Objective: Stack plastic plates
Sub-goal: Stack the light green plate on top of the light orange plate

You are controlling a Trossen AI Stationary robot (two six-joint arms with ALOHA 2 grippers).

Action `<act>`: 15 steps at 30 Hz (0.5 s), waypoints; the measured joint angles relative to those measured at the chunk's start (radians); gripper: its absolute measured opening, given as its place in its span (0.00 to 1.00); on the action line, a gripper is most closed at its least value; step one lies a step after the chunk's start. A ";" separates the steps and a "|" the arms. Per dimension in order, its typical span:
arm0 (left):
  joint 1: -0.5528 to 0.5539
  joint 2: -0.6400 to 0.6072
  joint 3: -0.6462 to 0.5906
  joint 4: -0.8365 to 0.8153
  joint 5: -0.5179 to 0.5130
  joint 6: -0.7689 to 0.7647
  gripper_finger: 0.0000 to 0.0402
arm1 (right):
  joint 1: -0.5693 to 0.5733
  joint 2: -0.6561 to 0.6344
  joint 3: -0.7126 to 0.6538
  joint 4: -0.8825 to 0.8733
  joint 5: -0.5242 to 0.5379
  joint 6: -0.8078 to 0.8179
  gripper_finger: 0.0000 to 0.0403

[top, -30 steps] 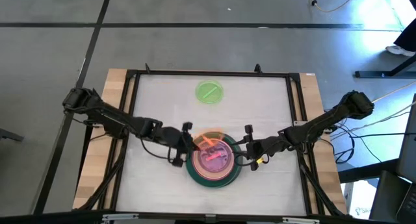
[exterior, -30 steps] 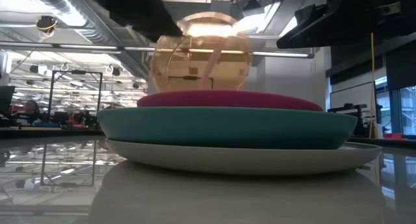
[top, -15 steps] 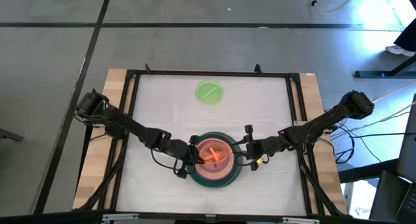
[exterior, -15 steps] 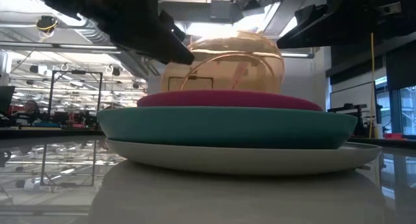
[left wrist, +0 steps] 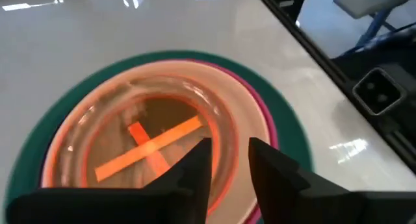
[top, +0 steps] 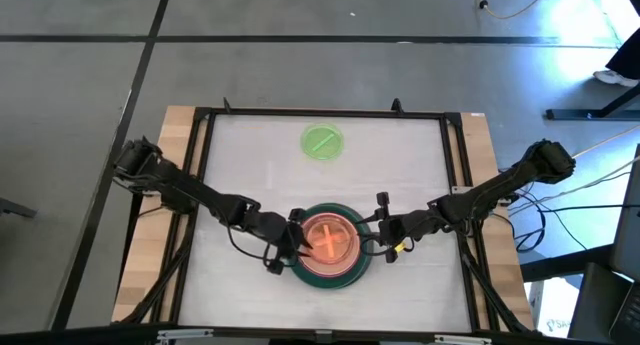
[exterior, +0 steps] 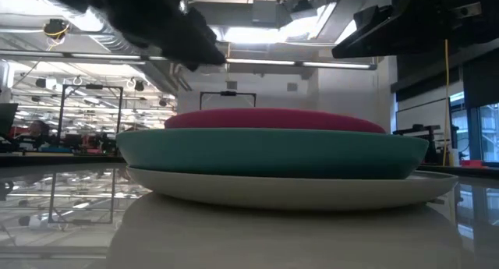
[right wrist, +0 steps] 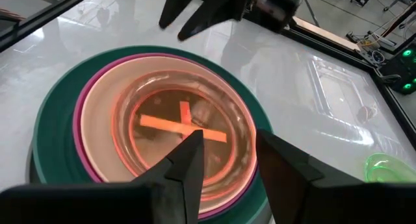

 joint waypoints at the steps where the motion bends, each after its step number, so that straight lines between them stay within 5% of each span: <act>1: 0.000 -0.015 0.000 -0.012 0.000 0.000 0.25 | 0.000 0.000 0.000 0.000 0.000 0.000 0.33; 5: 0.017 -0.083 0.000 -0.076 -0.064 0.015 0.26 | 0.000 0.000 0.000 0.002 0.000 0.000 0.33; 11: 0.088 -0.128 0.000 -0.127 -0.314 0.135 0.26 | 0.000 0.000 0.000 0.002 0.000 0.000 0.33; 15: 0.194 -0.115 0.000 -0.148 -0.349 0.184 0.26 | 0.000 0.000 0.000 0.003 0.000 0.000 0.33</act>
